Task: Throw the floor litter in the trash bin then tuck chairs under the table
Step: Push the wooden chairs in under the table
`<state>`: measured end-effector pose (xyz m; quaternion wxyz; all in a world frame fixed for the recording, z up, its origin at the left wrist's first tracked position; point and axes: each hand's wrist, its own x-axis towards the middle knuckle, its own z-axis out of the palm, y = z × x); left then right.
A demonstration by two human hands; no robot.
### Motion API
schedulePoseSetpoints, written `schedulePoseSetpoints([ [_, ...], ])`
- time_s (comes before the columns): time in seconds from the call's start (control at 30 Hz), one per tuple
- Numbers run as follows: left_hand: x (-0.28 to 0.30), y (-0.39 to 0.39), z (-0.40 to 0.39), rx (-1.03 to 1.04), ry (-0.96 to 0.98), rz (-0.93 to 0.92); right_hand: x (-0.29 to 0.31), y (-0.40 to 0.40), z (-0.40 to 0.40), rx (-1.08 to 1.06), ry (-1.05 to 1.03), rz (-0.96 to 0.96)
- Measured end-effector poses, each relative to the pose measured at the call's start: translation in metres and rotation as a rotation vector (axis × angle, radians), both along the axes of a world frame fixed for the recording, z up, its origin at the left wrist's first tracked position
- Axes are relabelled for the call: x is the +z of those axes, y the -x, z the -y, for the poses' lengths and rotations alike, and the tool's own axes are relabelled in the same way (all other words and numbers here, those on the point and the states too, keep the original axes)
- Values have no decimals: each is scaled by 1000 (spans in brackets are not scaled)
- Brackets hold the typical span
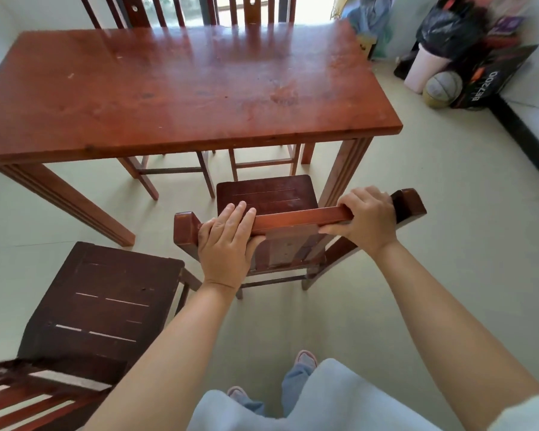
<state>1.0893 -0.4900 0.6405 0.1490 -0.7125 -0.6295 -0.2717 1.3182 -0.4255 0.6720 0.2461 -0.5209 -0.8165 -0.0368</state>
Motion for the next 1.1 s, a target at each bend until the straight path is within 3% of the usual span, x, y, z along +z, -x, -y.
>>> schedulePoseSetpoints([
  [0.17, 0, -13, -25, 31, 32, -4, -23, -9, -14, -132, -117, -153],
  [0.37, 1, -15, -36, 47, 35, -23, -42, -14, -16, -144, -199, -233],
  [1.1, -4, -9, -131, 85, 38, -97, -32, -11, -103, -149, -176, -162],
])
